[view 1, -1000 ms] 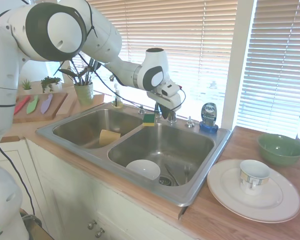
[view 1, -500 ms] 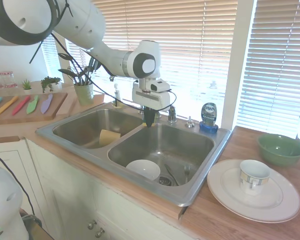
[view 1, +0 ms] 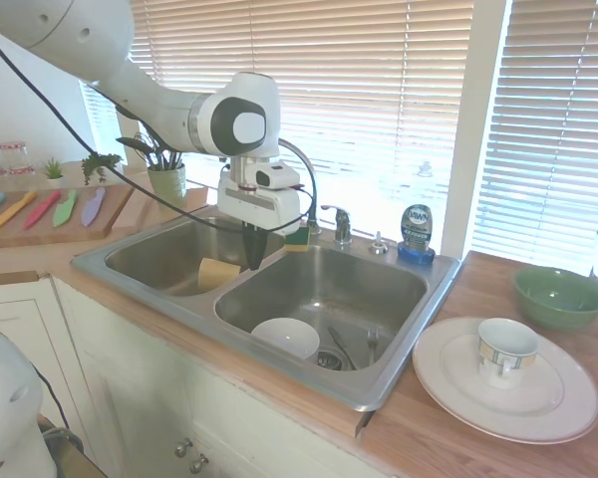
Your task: Turn off the faucet
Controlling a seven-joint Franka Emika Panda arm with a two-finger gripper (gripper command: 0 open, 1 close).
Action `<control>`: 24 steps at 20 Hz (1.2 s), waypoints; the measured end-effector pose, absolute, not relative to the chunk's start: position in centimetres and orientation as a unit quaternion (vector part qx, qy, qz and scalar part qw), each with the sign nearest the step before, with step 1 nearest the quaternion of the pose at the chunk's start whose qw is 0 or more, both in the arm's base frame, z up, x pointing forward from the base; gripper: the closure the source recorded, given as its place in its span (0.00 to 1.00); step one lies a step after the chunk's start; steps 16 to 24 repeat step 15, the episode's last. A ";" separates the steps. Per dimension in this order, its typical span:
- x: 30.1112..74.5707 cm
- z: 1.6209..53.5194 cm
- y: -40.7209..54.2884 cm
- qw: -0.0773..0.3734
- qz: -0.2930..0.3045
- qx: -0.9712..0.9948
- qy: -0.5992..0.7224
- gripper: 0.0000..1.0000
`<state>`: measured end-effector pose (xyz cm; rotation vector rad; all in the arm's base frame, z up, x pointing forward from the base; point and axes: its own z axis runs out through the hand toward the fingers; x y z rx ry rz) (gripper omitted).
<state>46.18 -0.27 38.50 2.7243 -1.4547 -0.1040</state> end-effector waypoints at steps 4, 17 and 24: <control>45.2 38.3 -0.5 0.021 -0.029 0.884 -0.467 0.00; 45.3 38.6 -0.2 0.012 -0.018 0.887 -0.461 0.00; 45.3 38.6 -0.2 0.012 -0.018 0.887 -0.461 0.00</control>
